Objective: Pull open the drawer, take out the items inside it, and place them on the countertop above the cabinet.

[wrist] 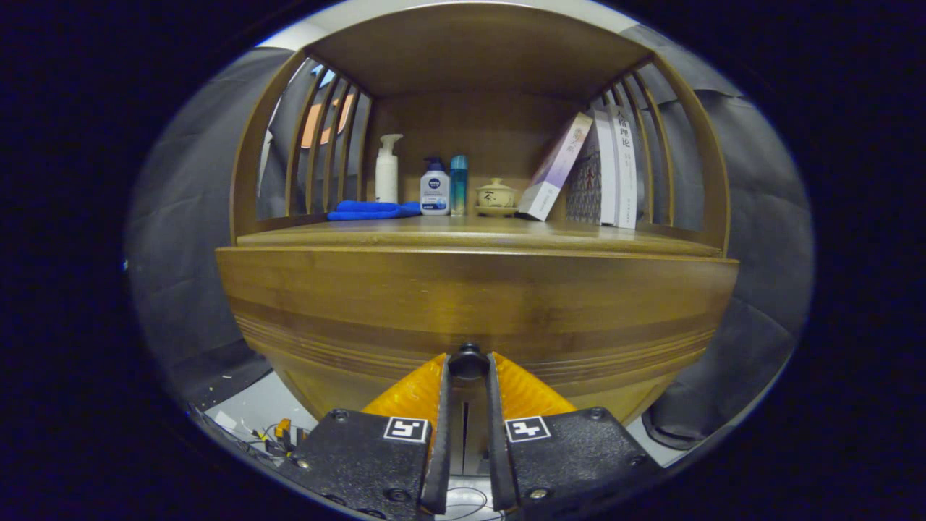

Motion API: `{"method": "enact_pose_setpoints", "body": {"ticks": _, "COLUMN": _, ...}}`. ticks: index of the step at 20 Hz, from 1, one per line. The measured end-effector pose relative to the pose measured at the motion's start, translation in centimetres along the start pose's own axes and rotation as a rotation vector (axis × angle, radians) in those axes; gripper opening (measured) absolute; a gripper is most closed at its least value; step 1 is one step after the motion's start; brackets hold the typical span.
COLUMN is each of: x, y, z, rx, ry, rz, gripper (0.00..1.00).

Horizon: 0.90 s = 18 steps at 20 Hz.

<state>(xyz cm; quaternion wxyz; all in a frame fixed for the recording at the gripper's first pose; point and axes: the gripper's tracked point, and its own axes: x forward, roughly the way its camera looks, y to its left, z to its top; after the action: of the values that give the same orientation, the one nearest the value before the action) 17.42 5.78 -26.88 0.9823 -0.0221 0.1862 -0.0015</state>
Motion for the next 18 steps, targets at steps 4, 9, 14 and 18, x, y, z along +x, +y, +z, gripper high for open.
{"method": "enact_pose_setpoints", "body": {"ticks": 4, "x": -2.0, "y": 0.0, "z": -0.5, "rx": -0.021, "ry": -0.015, "rz": -0.009, "gripper": 0.26}}
{"method": "enact_pose_setpoints", "body": {"ticks": 9, "x": -4.5, "y": 0.1, "z": -1.2, "rx": 0.000, "ry": -0.011, "rz": 0.011, "gripper": 0.26}}
{"method": "enact_pose_setpoints", "body": {"ticks": 14, "x": -5.7, "y": 0.2, "z": -1.5, "rx": 0.000, "ry": -0.012, "rz": 0.006, "gripper": 0.26}}
{"method": "enact_pose_setpoints", "body": {"ticks": 18, "x": -6.5, "y": -0.1, "z": -1.7, "rx": -0.005, "ry": -0.014, "rz": 0.008, "gripper": 0.26}}
